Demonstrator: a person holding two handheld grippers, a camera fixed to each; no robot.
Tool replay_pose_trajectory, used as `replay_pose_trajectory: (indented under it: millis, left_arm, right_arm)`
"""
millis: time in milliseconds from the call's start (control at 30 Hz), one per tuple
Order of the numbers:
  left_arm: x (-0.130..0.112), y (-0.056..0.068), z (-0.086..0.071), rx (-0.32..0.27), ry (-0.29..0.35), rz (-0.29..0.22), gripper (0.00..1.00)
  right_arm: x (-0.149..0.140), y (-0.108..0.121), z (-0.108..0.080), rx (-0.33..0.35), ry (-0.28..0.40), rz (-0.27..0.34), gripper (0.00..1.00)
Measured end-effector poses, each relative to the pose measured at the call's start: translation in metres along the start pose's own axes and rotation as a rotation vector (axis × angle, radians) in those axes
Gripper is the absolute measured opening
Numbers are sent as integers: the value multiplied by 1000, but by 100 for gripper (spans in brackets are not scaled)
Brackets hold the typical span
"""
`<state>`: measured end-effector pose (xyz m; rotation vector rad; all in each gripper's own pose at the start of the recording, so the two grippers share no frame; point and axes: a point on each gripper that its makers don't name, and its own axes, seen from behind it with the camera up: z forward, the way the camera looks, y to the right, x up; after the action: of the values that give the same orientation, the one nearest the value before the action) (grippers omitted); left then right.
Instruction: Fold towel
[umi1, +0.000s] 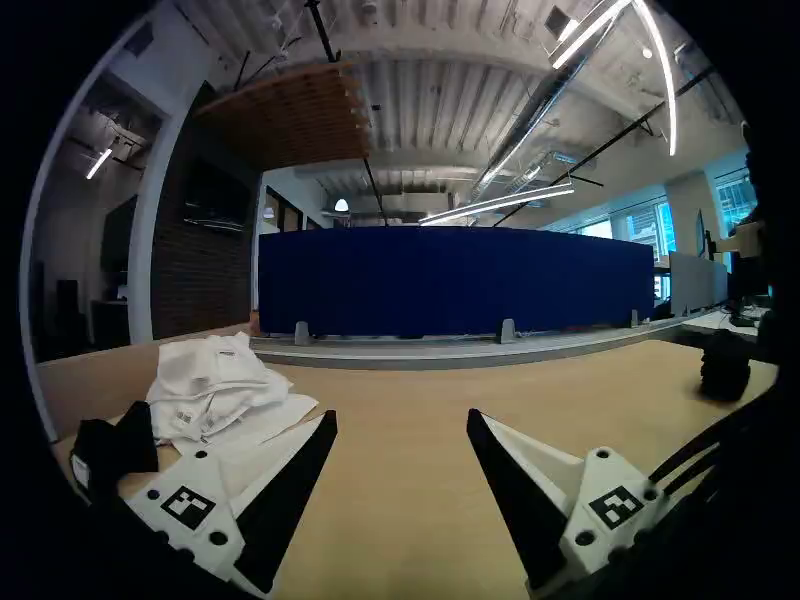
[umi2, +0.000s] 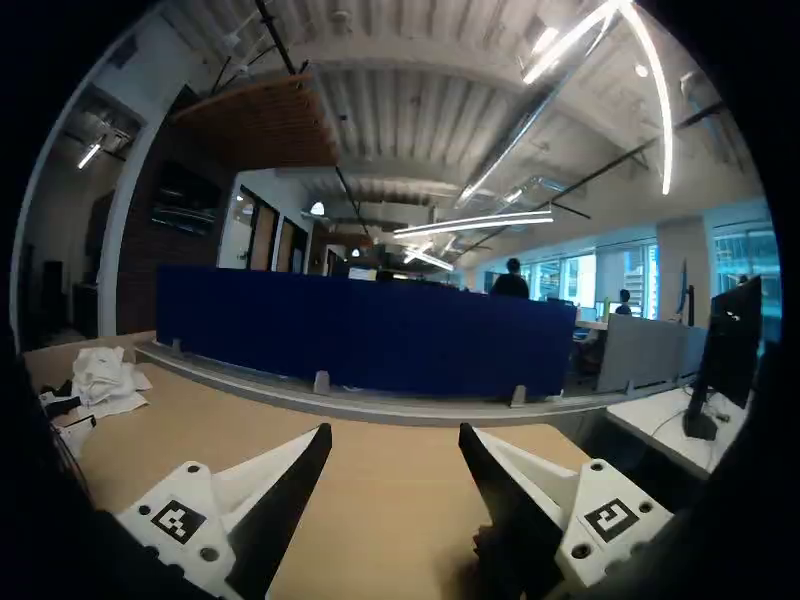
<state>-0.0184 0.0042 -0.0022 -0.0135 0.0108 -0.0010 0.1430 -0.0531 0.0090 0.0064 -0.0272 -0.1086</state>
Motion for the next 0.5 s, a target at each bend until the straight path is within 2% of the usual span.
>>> replay_pose_trajectory:
  millis: [200, 500]
  left_arm:
    - [0, 0, -1, 2, 0, 1, 97]
    - [1, 0, 0, 5, 1, 1, 97]
  right_arm:
    - [-5, 7, -2, -8, 22, -13, 99]
    - [-32, 27, -7, -26, 29, 11, 99]
